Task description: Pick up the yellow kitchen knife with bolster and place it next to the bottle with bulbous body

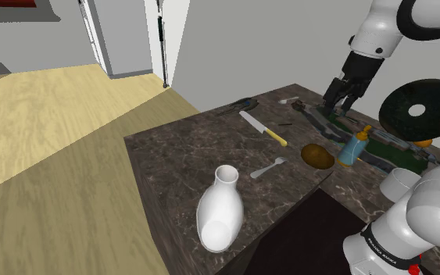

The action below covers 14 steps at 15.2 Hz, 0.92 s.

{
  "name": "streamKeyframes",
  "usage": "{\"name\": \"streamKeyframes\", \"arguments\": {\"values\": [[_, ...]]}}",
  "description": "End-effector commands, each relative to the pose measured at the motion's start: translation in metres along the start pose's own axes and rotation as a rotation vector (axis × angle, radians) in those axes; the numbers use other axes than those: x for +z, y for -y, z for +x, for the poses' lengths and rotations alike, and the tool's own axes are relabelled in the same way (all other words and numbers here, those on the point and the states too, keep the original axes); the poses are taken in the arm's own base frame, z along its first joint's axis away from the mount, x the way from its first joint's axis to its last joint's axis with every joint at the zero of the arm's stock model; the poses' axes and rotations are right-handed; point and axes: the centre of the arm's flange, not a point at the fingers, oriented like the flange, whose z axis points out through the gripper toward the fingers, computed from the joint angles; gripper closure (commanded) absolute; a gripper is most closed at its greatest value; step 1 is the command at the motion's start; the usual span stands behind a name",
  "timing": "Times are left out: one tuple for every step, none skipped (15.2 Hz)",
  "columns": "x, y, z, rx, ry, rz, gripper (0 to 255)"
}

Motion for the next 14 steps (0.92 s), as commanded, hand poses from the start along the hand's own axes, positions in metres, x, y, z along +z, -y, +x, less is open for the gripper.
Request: {"name": "streamKeyframes", "arguments": {"values": [[0.000,0.000,0.000,0.000,0.000,0.000,0],[0.008,0.000,0.010,-0.002,-0.002,-0.002,0],[0.016,0.000,0.021,-0.004,-0.004,-0.004,0],[0.024,0.000,0.031,-0.006,-0.005,-0.005,0],[0.032,0.000,0.041,-0.008,-0.007,-0.007,0],[0.040,0.000,0.051,-0.009,-0.009,-0.009,0],[0.048,0.000,0.062,-0.011,-0.011,-0.011,0],[0.055,0.000,0.072,-0.013,-0.013,-0.013,0],[0.063,0.000,0.082,-0.015,-0.014,-0.014,0],[0.071,-0.001,0.093,-0.017,-0.016,-0.016,0],[0.079,-0.001,0.103,-0.019,-0.018,-0.018,0],[0.087,-0.001,0.113,-0.021,-0.020,-0.020,0],[0.094,-0.001,0.124,-0.023,-0.021,-0.022,0],[0.102,-0.001,0.134,-0.025,-0.023,-0.023,0]]}}
